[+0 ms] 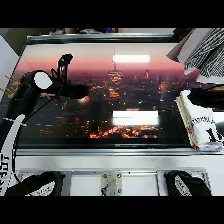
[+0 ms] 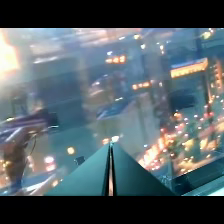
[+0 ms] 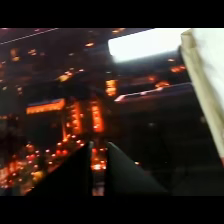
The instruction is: Fold the clothes and pants, and hang the long-sleeved shirts on hangers.
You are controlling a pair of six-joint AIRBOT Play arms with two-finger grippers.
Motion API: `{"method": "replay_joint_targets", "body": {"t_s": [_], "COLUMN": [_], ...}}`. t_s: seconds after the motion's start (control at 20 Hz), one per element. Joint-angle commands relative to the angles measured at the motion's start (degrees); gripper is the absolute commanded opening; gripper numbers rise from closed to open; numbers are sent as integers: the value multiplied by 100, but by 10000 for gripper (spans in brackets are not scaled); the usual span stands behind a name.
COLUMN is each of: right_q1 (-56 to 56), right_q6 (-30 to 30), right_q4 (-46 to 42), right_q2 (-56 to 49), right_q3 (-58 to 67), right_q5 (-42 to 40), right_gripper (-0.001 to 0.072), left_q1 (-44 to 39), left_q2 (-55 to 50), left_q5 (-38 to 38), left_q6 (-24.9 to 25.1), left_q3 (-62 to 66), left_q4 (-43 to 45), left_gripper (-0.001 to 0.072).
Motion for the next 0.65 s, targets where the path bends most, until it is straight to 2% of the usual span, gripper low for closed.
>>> {"method": "replay_joint_targets", "body": {"t_s": [0.0,0.15,0.6], "right_q1": [887,981,981], "right_q6": [-199,-195,-195], "right_q4": [275,299,302], "right_q2": [138,140,140], "right_q3": [-2,-2,-2], "right_q5": [-68,212,205], "right_gripper": [20,20,20], "left_q1": [-2,-2,-2], "left_q2": [0,0,0], "left_q5": [4,4,4], "left_q6": [7,7,7], "left_q3": [-2,-2,-2], "left_q4": [2,2,2], "left_gripper": [7,7,7]}}
